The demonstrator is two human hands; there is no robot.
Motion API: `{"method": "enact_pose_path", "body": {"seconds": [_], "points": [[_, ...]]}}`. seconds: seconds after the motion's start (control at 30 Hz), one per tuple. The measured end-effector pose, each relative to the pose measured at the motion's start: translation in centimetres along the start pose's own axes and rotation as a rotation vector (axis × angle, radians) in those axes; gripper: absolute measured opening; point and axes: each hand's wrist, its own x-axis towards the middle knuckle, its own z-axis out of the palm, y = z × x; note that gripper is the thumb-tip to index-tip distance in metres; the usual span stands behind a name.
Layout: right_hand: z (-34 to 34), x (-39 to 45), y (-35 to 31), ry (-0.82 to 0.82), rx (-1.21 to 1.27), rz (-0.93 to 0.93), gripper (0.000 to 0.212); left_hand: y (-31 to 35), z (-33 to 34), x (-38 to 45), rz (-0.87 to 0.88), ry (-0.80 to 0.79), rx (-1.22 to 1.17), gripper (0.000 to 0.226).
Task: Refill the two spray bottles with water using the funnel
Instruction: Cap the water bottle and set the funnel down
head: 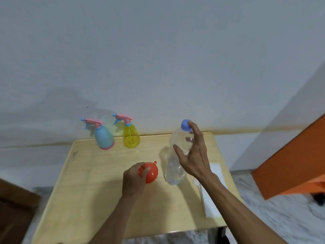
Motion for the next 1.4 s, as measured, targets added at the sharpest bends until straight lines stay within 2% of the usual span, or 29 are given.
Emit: {"method": "enact_pose_path", "body": {"seconds": [0.17, 0.37, 0.5, 0.67, 0.8, 1.03, 1.4], "points": [[-1.9, 4.8, 0.1, 0.054, -0.005, 0.037, 0.087, 3.0, -0.1, 4.1, 0.096, 0.033, -0.056, 0.039], [-2.4, 10.5, 2.5, 0.146, -0.046, 0.002, 0.085, 5.2, 2.7, 10.3, 0.155, 0.057, -0.034, 0.034], [-1.8, 13.0, 5.4, 0.141, -0.050, 0.008, 0.084, 5.5, 5.6, 13.3, 0.132, 0.071, -0.009, 0.020], [-0.8, 15.0, 8.8, 0.152, -0.034, 0.020, 0.085, 4.8, 8.8, 16.5, 0.122, 0.027, 0.082, 0.023], [0.2, 15.5, 10.5, 0.132, -0.040, 0.082, 0.085, 3.9, 10.9, 17.7, 0.109, -0.011, 0.108, 0.030], [1.2, 15.8, 12.1, 0.139, -0.086, 0.008, 0.086, 3.3, 13.3, 18.6, 0.110, -0.053, 0.152, 0.027], [1.6, 16.0, 12.7, 0.116, -0.077, 0.001, 0.089, 2.5, 14.5, 19.1, 0.031, -0.129, 0.196, 0.027]]}}
